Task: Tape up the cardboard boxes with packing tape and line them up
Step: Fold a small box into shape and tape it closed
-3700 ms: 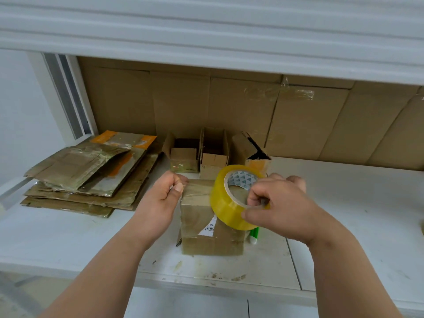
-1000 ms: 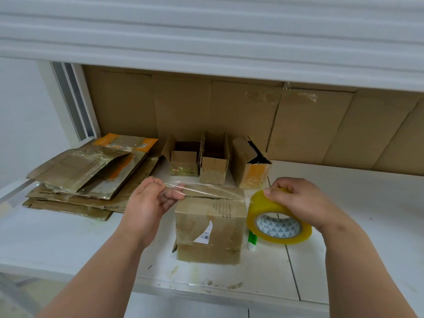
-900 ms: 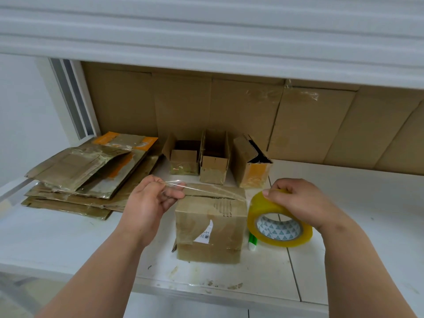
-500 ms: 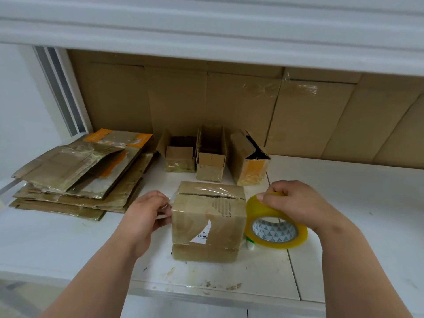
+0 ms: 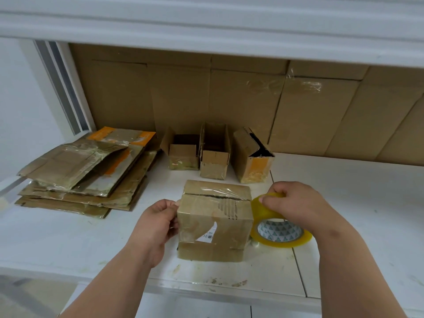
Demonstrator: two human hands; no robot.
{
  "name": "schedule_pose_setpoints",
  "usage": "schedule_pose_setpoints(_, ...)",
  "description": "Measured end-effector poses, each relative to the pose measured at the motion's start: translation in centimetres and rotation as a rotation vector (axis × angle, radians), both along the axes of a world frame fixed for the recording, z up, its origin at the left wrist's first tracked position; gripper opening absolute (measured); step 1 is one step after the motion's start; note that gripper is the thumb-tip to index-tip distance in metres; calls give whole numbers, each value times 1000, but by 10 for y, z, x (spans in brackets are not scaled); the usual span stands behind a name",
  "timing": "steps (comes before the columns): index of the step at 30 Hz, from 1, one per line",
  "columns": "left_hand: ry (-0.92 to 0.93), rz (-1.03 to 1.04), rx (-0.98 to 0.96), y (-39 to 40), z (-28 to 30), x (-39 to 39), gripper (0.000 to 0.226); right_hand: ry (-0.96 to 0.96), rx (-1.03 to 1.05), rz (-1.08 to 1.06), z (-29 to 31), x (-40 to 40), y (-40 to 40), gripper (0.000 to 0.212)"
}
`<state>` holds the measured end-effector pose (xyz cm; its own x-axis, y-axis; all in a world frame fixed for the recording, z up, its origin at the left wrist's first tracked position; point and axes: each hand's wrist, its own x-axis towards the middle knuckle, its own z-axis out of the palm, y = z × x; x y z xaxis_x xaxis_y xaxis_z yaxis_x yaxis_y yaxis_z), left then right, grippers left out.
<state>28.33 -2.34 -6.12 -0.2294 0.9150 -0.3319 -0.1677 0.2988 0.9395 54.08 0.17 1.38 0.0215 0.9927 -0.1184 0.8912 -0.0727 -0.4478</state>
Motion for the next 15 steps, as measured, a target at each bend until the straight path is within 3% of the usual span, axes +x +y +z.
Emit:
schedule_pose_setpoints(3,-43,9,27,-6,-7,6,19,10,10,-33,0,-6,-2,19)
schedule_pose_setpoints(7,197,3,60,-11,-19,8,16,41,13,-58,0,-7,-8,18)
schedule_pose_setpoints(11,271,129,219,-5,-10,-3,21,71,28,-53,-1,-5,-12,22)
schedule_pose_setpoints(13,495,146,417,-6,10,-2,22,85,37,-52,-3,-4,-15,23)
schedule_pose_setpoints(15,830,-19,617,-8,35,8,39,107,45,-57,-4,-2,-16,24)
